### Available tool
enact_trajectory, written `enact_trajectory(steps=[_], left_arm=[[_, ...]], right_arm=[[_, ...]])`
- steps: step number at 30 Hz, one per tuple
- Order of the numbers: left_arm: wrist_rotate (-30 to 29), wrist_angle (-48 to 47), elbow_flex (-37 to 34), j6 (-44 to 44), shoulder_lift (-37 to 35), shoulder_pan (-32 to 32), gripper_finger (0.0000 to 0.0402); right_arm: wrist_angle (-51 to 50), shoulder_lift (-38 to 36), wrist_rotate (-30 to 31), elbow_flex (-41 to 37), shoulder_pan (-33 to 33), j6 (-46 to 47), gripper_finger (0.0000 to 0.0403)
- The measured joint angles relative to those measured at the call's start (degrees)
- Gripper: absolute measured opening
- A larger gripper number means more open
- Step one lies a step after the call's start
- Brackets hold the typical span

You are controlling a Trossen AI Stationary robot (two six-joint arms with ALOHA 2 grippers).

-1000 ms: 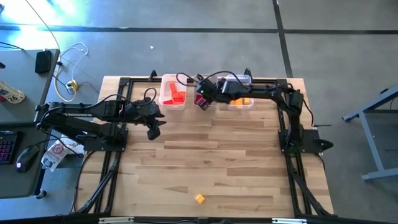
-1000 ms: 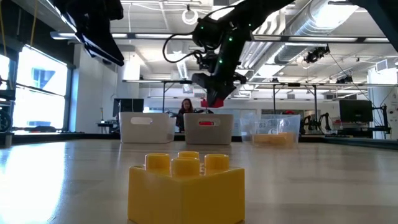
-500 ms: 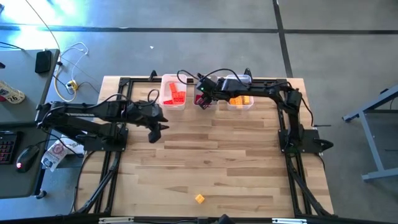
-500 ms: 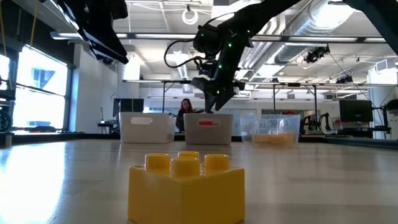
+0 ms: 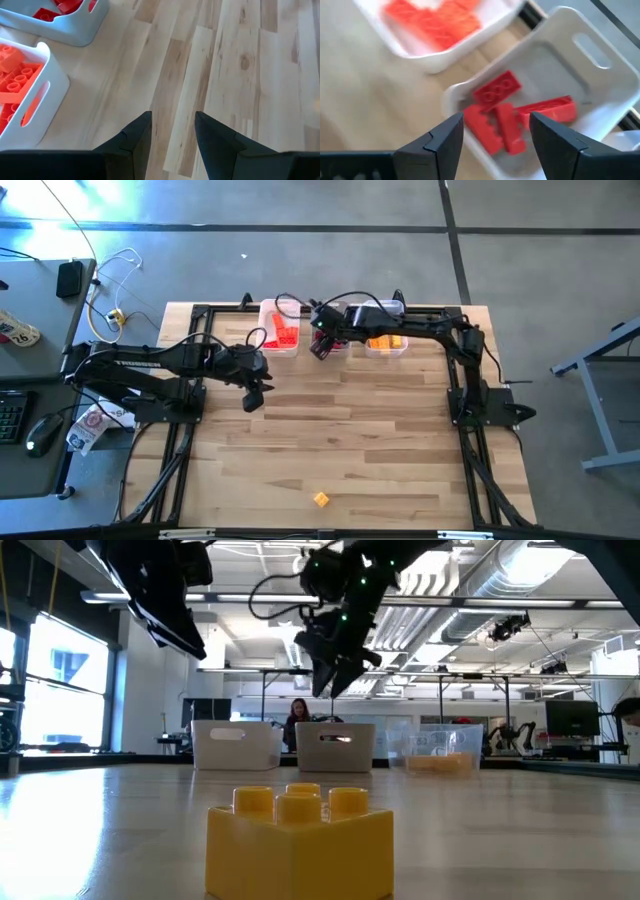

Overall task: Sort & place blocks by color
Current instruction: Put the yellow game piece into the transparent bin

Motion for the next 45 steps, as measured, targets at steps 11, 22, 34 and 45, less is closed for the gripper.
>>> enact_trajectory(steps=[11, 22, 34, 45], left_arm=[[-3.51, 0.02, 0.02, 1.43, 0.0, 0.02, 0.0136], [-3.42, 0.02, 0.01, 1.05, 0.0, 0.02, 0.0136], [-3.42, 0.04, 0.02, 1.05, 0.0, 0.02, 0.0136], [-3.43, 0.04, 0.02, 1.07, 0.0, 0.02, 0.0136]], right_arm=[[-5.62, 0.0, -0.11, 3.08, 11.58, 2.84, 0.0213], [-6.42, 0.0, -0.37, 3.08, 22.37, 8.54, 0.0213], [-5.94, 0.0, -0.37, 3.06, 32.51, 13.27, 0.0213], [-5.37, 0.0, -5.64, 3.05, 38.19, 17.31, 0.0213]])
